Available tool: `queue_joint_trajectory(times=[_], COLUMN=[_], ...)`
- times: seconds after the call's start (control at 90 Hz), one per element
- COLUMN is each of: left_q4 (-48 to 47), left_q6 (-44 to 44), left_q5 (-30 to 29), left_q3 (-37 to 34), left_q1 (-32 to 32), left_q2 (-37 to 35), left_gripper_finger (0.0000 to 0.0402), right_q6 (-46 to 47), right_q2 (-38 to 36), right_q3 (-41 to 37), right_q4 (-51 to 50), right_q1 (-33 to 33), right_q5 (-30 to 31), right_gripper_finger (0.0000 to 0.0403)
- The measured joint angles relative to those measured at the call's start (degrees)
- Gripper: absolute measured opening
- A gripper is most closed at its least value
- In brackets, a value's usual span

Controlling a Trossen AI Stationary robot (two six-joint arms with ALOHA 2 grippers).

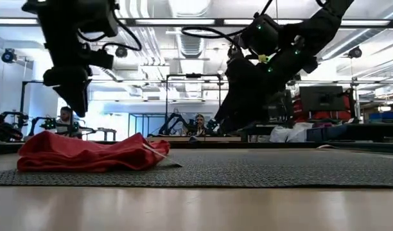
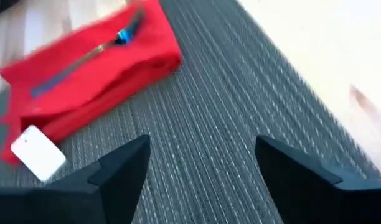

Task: Set table place
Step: Put the green plate in the center of the gray table mat

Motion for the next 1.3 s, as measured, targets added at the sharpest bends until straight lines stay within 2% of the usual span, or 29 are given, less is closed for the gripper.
queue_joint_trajectory(times=[0.211,0.422,0.689,0.911,1.089,1.3], left_q4=[1.66,1.19,1.65,3.31,5.38,5.46], left_q6=[0.9,3.62,4.66,5.78,6.62,7.07], left_q5=[-0.1,-0.21,-0.43,-1.28,-2.58,-2.46], left_q3=[4.47,7.57,7.56,7.45,6.95,6.07], left_q1=[1.05,5.3,11.82,14.53,15.35,16.91], left_q2=[7.26,13.68,13.52,13.44,13.61,14.06], left_gripper_finger=[0.0204,0.0195,0.0192,0.02,0.0197,0.0182], right_q6=[-0.19,-4.28,-8.44,-12.91,-15.4,-20.33], right_q2=[-0.08,-0.12,-0.12,-0.12,-0.14,-0.14], right_q3=[1.35,3.13,3.15,3.15,4.85,6.19], right_q4=[0.68,0.59,-0.02,-0.69,-10.34,-11.77], right_q1=[0.1,0.34,0.18,-0.42,-1.6,-2.93], right_q5=[-0.13,-0.17,-0.17,-0.15,-0.09,0.25], right_gripper_finger=[0.0274,0.029,0.0305,0.0293,0.028,0.0273])
